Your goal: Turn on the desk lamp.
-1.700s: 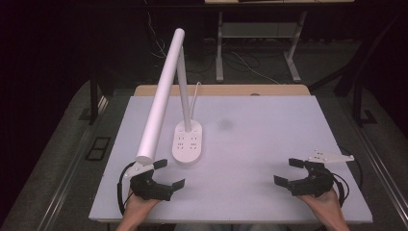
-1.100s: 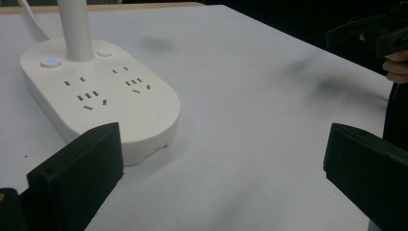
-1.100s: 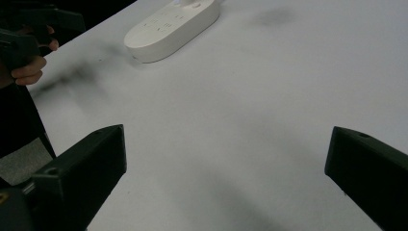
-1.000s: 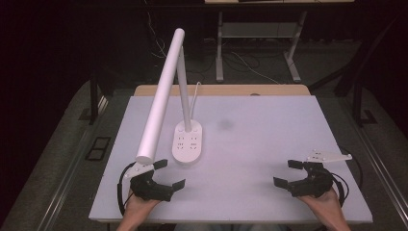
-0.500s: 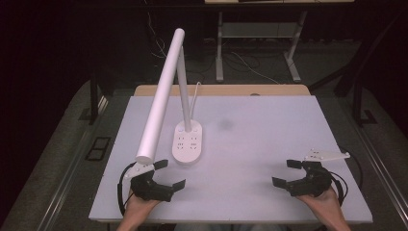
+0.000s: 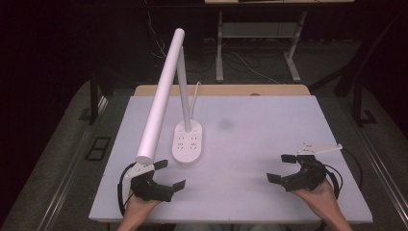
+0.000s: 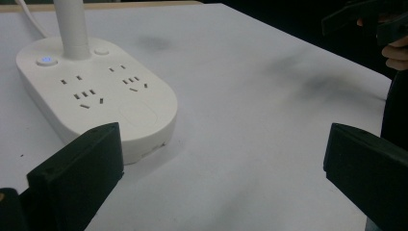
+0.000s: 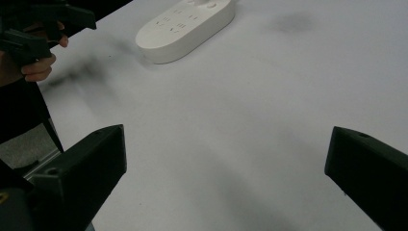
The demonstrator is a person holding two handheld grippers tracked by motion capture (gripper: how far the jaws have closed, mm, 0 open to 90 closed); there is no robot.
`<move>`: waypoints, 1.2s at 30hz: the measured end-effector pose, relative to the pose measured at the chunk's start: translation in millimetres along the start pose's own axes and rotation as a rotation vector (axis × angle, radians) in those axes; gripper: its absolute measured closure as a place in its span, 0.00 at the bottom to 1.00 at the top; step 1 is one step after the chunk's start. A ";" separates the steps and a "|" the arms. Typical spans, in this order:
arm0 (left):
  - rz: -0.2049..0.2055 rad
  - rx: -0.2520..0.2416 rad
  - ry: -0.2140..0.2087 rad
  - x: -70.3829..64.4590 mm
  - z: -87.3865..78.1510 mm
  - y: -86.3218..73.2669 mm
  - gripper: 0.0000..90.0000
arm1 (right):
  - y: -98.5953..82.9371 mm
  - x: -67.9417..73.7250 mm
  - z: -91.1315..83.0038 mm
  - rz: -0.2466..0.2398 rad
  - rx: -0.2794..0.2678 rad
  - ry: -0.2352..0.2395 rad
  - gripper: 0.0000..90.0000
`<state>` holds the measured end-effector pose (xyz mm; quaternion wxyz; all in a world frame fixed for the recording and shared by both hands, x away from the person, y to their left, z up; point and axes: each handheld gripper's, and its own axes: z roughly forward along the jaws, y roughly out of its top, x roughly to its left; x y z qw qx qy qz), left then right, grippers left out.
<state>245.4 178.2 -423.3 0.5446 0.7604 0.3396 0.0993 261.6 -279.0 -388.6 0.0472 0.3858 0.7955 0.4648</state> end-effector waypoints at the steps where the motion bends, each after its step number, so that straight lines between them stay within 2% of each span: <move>1: 0.001 0.001 0.000 0.1 0.0 0.0 0.00 | 0.0 0.0 0.0 0.000 0.000 0.000 0.01; 7: 0.000 0.003 0.000 -0.3 0.5 -0.1 0.00 | 12.3 2.2 4.0 -0.032 0.017 0.011 0.01; 17: -0.001 -0.003 -0.001 0.1 -0.8 0.0 0.00 | 27.3 4.2 8.9 -0.041 0.038 0.023 0.01; 36: -0.002 -0.003 -0.003 -0.8 -0.1 -0.1 0.00 | 55.9 9.9 29.5 -0.064 0.066 0.060 0.01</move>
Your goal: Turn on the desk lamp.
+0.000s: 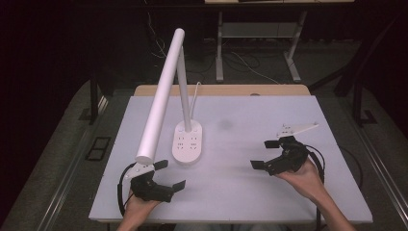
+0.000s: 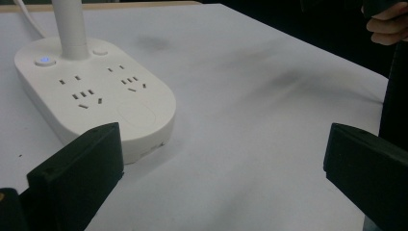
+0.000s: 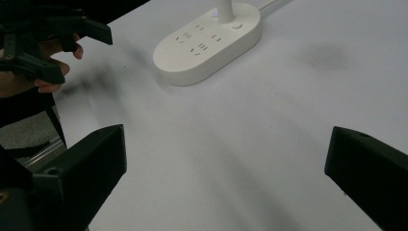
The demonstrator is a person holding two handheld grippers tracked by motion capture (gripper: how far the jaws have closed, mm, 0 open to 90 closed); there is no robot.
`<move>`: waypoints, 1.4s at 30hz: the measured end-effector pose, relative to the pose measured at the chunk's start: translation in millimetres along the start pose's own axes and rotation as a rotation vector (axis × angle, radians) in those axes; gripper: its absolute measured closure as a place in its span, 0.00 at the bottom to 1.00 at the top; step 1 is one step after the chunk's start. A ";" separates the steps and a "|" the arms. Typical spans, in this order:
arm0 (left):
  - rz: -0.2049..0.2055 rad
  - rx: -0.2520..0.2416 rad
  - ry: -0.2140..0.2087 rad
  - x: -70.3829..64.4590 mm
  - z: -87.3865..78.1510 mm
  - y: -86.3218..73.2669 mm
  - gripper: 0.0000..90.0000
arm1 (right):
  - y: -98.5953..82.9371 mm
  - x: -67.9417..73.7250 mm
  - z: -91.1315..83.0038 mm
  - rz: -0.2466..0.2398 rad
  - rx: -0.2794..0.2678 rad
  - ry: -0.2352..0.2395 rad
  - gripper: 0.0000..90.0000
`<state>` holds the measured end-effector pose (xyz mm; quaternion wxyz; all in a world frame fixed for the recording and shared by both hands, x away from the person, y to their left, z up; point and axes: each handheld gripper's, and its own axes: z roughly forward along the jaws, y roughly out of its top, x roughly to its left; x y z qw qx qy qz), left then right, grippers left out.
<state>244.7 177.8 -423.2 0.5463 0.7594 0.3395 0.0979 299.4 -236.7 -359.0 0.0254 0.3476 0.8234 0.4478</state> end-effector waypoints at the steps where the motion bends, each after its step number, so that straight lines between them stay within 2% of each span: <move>1: 0.000 0.000 0.000 -0.1 0.1 0.0 0.00 | 1.9 0.0 0.8 -0.005 -0.002 0.002 0.01; 28: 0.001 -0.001 -0.001 1.1 -1.1 0.1 0.00 | 48.4 -0.9 25.2 -0.020 -0.005 0.023 0.01; 42: -0.008 -0.011 0.000 2.9 -3.1 0.1 0.00 | 78.2 -1.6 50.9 -0.027 0.000 0.045 0.01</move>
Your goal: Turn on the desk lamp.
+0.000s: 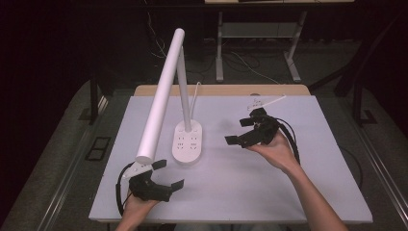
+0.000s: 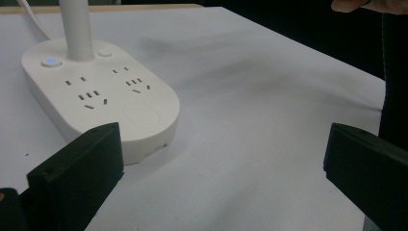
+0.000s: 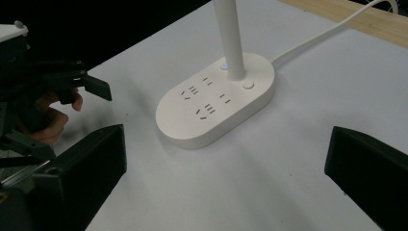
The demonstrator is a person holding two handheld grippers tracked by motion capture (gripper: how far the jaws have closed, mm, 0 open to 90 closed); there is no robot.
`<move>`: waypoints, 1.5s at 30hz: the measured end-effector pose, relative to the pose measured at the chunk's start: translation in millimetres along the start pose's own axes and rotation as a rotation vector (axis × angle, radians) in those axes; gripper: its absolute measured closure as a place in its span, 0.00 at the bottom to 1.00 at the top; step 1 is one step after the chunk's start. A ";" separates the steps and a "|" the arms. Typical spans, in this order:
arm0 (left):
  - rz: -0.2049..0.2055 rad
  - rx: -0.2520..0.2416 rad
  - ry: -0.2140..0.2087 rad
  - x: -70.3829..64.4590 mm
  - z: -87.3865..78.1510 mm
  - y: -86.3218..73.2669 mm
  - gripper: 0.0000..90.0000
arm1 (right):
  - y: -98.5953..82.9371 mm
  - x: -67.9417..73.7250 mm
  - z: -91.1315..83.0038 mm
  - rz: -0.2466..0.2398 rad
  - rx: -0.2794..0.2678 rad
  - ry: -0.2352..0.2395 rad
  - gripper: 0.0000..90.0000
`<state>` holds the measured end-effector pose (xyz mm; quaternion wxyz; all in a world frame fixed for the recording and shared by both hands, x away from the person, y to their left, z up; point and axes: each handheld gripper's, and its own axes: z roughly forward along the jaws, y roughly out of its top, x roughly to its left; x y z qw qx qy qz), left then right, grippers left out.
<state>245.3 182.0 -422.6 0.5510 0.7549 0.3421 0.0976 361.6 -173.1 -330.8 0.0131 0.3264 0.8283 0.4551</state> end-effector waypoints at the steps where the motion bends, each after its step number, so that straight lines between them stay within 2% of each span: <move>1: -0.001 0.001 0.000 0.0 0.2 -0.1 0.00 | 0.0 0.0 0.0 0.000 0.000 0.000 0.01; 15: -0.002 0.001 -0.005 -0.3 2.3 0.3 0.00 | 23.2 -1.8 34.2 -0.039 0.041 0.011 0.01; 22: 0.018 0.015 -0.020 -4.0 5.8 0.4 0.00 | 35.2 0.0 49.3 -0.043 0.046 0.022 0.01; 35: 0.013 0.010 -0.026 -3.2 5.2 0.3 0.00 | 54.9 -2.2 75.6 -0.024 0.044 0.031 0.01; 45: 0.017 0.007 -0.025 -3.0 4.4 0.6 0.00 | 56.1 -22.1 95.0 0.032 0.038 0.024 0.01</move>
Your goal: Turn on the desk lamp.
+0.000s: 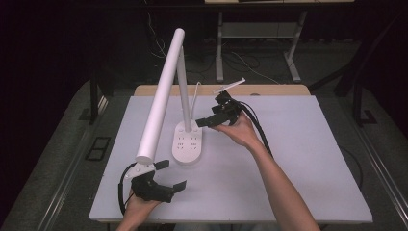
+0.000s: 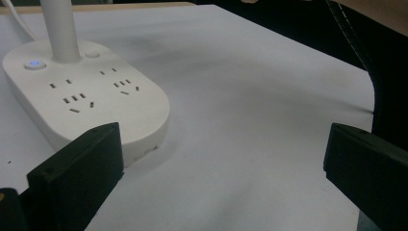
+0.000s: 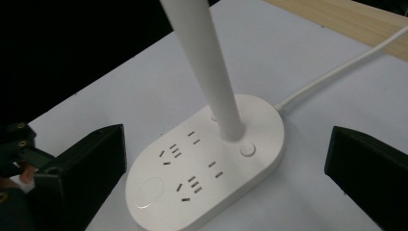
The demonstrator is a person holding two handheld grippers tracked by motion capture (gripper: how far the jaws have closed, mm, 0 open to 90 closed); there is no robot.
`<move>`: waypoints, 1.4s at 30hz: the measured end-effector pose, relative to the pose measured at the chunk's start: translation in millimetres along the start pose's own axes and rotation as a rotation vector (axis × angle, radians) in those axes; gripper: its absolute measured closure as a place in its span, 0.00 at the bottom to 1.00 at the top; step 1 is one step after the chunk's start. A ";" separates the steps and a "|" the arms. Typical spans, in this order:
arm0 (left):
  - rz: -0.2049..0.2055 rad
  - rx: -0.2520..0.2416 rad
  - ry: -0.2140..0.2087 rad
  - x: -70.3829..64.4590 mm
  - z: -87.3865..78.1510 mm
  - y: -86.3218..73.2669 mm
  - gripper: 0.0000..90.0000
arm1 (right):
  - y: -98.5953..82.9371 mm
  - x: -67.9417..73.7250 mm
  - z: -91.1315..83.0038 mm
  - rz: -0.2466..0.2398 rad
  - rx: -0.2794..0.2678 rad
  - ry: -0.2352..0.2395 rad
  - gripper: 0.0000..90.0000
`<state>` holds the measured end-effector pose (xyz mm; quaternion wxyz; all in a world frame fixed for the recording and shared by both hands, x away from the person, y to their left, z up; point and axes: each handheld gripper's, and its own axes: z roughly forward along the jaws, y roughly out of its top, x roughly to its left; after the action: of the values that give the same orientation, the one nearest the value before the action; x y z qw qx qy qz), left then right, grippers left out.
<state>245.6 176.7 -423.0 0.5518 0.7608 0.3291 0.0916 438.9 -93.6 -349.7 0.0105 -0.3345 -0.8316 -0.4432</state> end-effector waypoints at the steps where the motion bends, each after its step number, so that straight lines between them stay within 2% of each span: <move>1: -0.003 -0.001 -0.001 -0.1 0.2 -0.1 0.00 | -0.5 -2.3 1.6 0.007 0.002 0.000 0.01; 10: 0.006 0.006 -0.001 0.0 0.5 0.2 0.00 | -3.3 -15.0 12.5 0.040 -0.016 -0.014 0.01; 11: 0.006 0.006 0.000 0.1 0.4 0.2 0.00 | -4.5 -17.5 15.5 0.046 -0.014 -0.016 0.07; 13: 0.008 0.005 0.000 0.8 0.0 0.2 0.00 | -5.6 -19.9 17.8 0.045 -0.015 -0.001 0.10; 14: 0.007 0.004 0.000 1.0 -0.1 0.1 0.00 | -5.9 -20.8 19.6 0.045 -0.015 -0.004 0.10; 16: 0.005 0.002 0.002 1.2 -0.5 0.1 0.00 | -6.6 -22.1 22.7 0.041 -0.014 -0.001 0.18; 20: 0.000 0.001 0.003 1.7 -1.5 0.2 0.00 | -7.1 -22.6 27.5 0.041 -0.015 -0.004 0.23; 23: -0.001 0.001 0.003 2.1 -1.6 0.1 0.00 | -9.4 -24.9 33.8 0.037 -0.015 0.007 0.34; 25: 0.000 0.001 0.003 2.1 -1.6 0.2 0.00 | -10.1 -25.4 35.8 0.035 -0.013 0.010 0.37; 27: 0.001 0.001 0.003 2.2 -1.8 0.3 0.00 | -11.7 -25.9 40.7 0.033 -0.009 0.006 0.47; 33: 0.000 -0.004 0.004 2.0 -2.4 0.4 0.00 | -15.7 -27.0 53.0 0.027 -0.002 0.018 0.67; 36: 0.000 -0.005 0.005 2.0 -2.5 0.3 0.00 | -17.1 -27.7 56.5 0.031 0.002 0.025 0.72; 38: 0.000 -0.004 0.004 2.3 -2.6 0.3 0.00 | -18.6 -28.0 60.6 0.030 0.009 0.029 0.79; 41: -0.001 -0.005 0.005 2.6 -2.9 0.3 0.00 | -19.3 -28.1 62.9 0.026 0.011 0.028 0.83; 42: -0.001 -0.005 0.005 2.6 -3.0 0.3 0.00 | -20.0 -28.2 65.0 0.019 0.011 0.028 0.88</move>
<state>246.2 180.5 -422.2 0.5528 0.7590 0.3309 0.0941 467.7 -68.3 -412.7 0.0281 -0.3362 -0.8306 -0.4431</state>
